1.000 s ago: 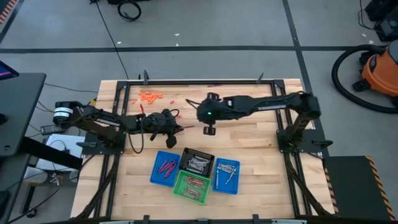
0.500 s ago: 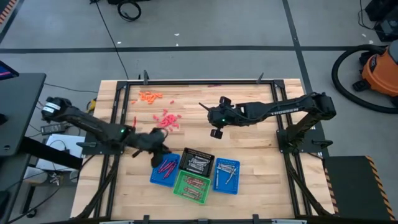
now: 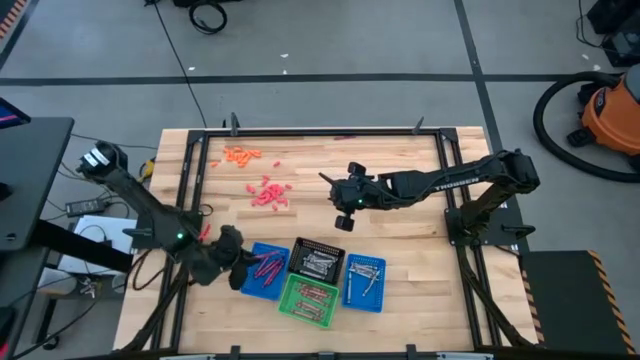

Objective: Sort crayons
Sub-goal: Put the dark red crayon into the left blue bin

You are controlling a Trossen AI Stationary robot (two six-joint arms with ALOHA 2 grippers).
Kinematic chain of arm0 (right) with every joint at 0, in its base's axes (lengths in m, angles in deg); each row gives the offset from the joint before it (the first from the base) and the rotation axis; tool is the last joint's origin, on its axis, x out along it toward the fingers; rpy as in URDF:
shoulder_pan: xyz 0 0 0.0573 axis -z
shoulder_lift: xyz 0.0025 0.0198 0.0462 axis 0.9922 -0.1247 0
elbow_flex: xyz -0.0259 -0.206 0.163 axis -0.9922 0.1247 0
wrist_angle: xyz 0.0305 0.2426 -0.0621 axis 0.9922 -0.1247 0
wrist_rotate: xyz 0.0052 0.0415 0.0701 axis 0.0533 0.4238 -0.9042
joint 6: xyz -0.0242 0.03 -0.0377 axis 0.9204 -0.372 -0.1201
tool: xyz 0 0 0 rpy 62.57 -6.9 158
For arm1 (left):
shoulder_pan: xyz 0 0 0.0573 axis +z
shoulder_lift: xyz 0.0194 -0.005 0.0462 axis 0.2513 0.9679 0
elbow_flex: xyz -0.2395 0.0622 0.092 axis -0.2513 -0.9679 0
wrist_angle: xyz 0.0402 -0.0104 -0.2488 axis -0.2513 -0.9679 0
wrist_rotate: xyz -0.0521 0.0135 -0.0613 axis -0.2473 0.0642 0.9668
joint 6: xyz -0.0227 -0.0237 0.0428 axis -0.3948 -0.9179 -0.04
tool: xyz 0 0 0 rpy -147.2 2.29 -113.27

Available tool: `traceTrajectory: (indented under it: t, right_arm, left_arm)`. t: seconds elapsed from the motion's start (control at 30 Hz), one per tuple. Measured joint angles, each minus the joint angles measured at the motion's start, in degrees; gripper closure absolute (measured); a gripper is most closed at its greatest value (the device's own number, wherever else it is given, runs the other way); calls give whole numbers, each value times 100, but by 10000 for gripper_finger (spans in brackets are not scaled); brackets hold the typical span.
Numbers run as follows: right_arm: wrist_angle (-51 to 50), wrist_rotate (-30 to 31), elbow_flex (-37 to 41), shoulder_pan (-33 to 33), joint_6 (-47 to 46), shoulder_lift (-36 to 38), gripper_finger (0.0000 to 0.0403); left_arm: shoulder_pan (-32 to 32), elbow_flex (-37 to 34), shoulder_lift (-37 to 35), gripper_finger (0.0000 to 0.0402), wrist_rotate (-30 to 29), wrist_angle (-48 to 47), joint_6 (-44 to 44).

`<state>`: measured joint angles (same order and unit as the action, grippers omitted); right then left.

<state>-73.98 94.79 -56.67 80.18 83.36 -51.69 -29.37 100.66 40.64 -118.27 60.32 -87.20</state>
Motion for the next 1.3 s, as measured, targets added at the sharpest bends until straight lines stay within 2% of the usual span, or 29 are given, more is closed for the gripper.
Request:
traceTrajectory:
  t: [0.2,0.33,0.57,1.03,1.2,1.3]
  right_arm:
    - [52,-129,0,0,3,-2,314]
    - [51,-164,-2,-24,-30,-2,314]
    - [119,-170,-2,-42,0,-2,314]
    - [256,-326,95,-55,62,-5,314]
    - [298,-280,302,-31,472,-7,314]
    - [310,-279,436,14,831,-7,314]
  left_arm:
    - [-137,-4,667,367,-148,16,-879]
    - [-125,28,977,367,-211,-6,-1091]
    - [-125,248,1123,359,-244,7,-849]
    - [-125,251,1136,247,-24,38,-779]
    - [-93,254,1134,240,-1,123,-474]
    - [82,254,1134,240,-96,305,-5]
